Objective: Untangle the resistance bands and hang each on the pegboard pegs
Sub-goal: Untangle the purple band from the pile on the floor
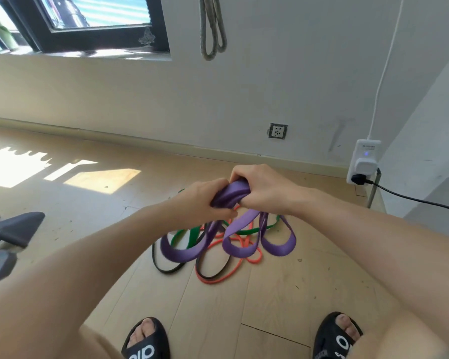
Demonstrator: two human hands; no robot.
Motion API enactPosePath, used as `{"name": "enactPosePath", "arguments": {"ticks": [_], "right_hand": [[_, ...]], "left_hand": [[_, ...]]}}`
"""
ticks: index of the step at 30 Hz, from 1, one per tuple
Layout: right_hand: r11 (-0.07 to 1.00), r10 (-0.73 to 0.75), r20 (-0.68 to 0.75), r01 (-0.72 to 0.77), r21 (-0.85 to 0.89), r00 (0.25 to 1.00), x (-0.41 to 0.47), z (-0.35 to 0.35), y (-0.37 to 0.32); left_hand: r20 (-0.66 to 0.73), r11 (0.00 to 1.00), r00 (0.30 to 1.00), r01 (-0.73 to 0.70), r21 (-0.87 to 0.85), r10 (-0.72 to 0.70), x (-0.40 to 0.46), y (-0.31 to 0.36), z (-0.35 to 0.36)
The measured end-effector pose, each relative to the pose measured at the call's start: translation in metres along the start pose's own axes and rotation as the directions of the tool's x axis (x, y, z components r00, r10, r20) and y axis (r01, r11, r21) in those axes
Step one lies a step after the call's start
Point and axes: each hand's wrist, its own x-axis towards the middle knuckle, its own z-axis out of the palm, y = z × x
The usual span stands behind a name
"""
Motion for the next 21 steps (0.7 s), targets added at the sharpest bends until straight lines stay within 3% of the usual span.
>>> {"name": "enactPosePath", "arguments": {"ticks": [3, 7, 10, 15, 21], "right_hand": [[0.995, 0.045, 0.014, -0.046, 0.087, 0.999, -0.002, -0.005, 0.003], [0.98, 0.101, 0.186, -0.13, 0.151, 0.977, -0.005, -0.007, 0.006], [0.972, 0.105, 0.222, -0.147, 0.181, 0.969, -0.008, -0.009, 0.009], [0.984, 0.145, 0.202, -0.163, 0.076, 0.969, -0.016, -0.015, 0.025], [0.982, 0.187, 0.213, -0.178, -0.059, 0.959, -0.027, -0.016, 0.033]], "left_hand": [[0.049, 0.999, 0.999, -0.014, -0.042, 0.016, -0.003, -0.001, -0.017], [0.054, 0.996, 0.998, -0.028, -0.079, 0.032, -0.008, -0.003, -0.039], [0.053, 0.991, 0.998, -0.013, -0.132, 0.02, -0.01, -0.011, -0.048], [0.019, 0.954, 0.999, 0.05, -0.295, -0.046, -0.023, -0.036, -0.066], [0.067, 0.958, 0.992, 0.122, -0.26, -0.108, -0.034, -0.055, -0.068]]}}
